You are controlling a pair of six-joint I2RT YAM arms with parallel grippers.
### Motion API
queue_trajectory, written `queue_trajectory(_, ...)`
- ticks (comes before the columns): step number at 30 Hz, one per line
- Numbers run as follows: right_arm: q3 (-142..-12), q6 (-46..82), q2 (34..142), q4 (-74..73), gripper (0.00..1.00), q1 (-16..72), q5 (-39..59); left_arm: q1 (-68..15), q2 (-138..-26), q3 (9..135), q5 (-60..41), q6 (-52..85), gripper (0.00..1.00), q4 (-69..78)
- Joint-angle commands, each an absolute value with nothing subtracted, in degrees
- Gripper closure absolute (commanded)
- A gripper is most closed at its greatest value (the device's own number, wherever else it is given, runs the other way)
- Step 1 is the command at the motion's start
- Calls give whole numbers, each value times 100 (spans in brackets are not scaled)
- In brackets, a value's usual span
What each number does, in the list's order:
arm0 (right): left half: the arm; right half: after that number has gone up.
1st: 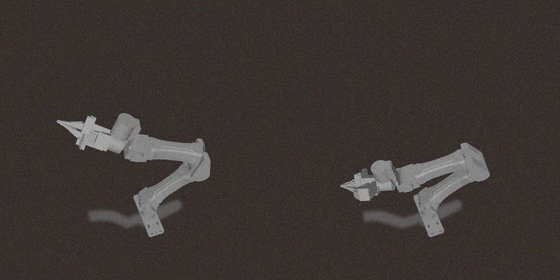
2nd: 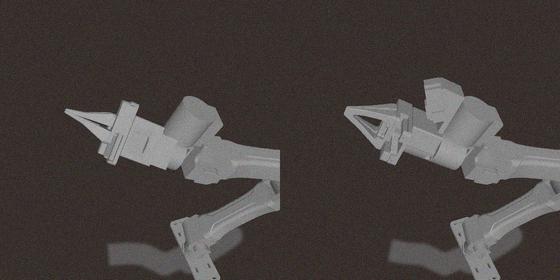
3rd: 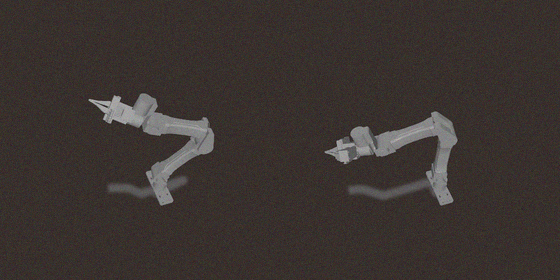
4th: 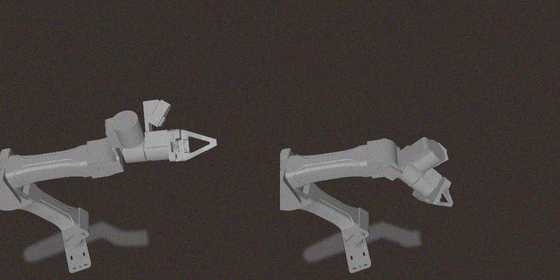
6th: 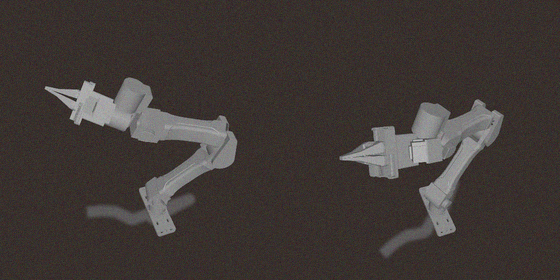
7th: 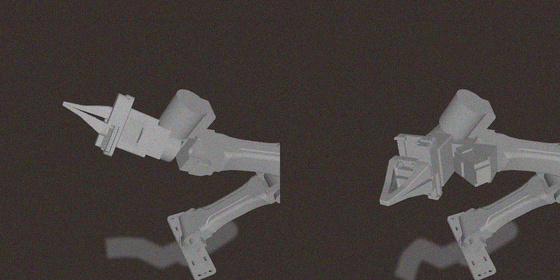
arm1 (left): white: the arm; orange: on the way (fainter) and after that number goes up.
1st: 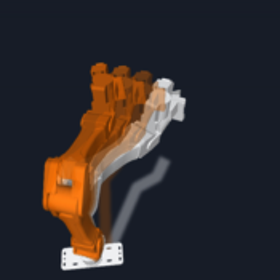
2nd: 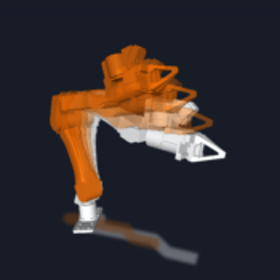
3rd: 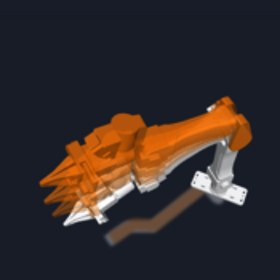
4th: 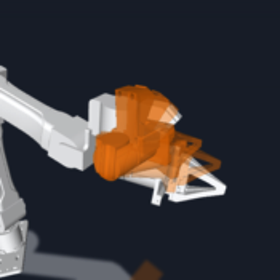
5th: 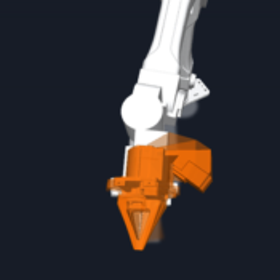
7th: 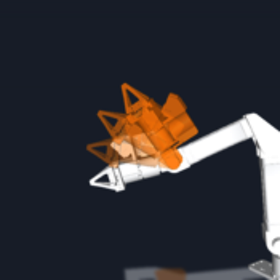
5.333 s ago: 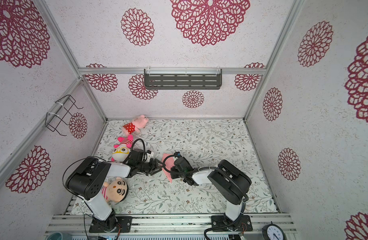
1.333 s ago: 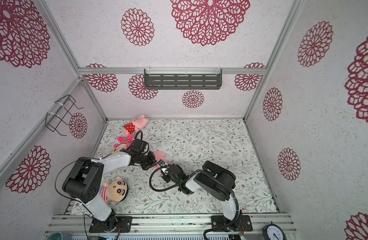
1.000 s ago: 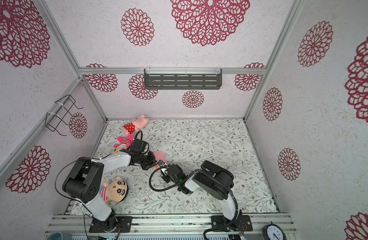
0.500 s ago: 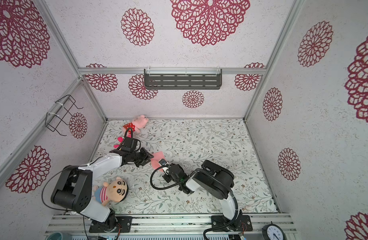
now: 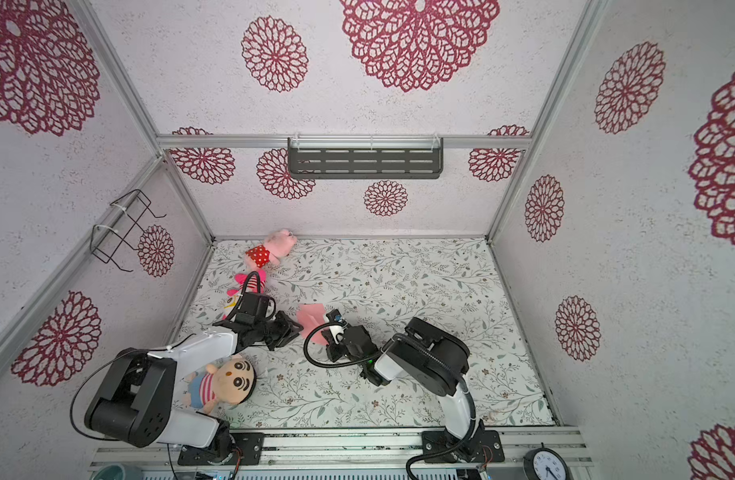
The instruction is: Fold a paper plane with a square sheet of paper (pick it up from the middle)
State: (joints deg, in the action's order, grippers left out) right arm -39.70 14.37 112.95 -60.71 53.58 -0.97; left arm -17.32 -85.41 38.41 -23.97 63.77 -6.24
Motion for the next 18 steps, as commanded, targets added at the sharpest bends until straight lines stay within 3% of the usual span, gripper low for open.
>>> queue_trajectory(1, -3902, 2003, 11287, -6537, 96, 5303, 139, -1895, -8778, 3981, -2496, 6325, 76, -151)
queue_trajectory(8, -3907, 2413, 11342, -6559, 96, 5221, 228, -2027, -9247, 4174, -2599, 6302, 77, 37)
queue_trajectory(18, -4018, 3478, 11605, -6760, 97, 4993, 628, -2074, -9479, 4260, -2659, 6291, 69, 167)
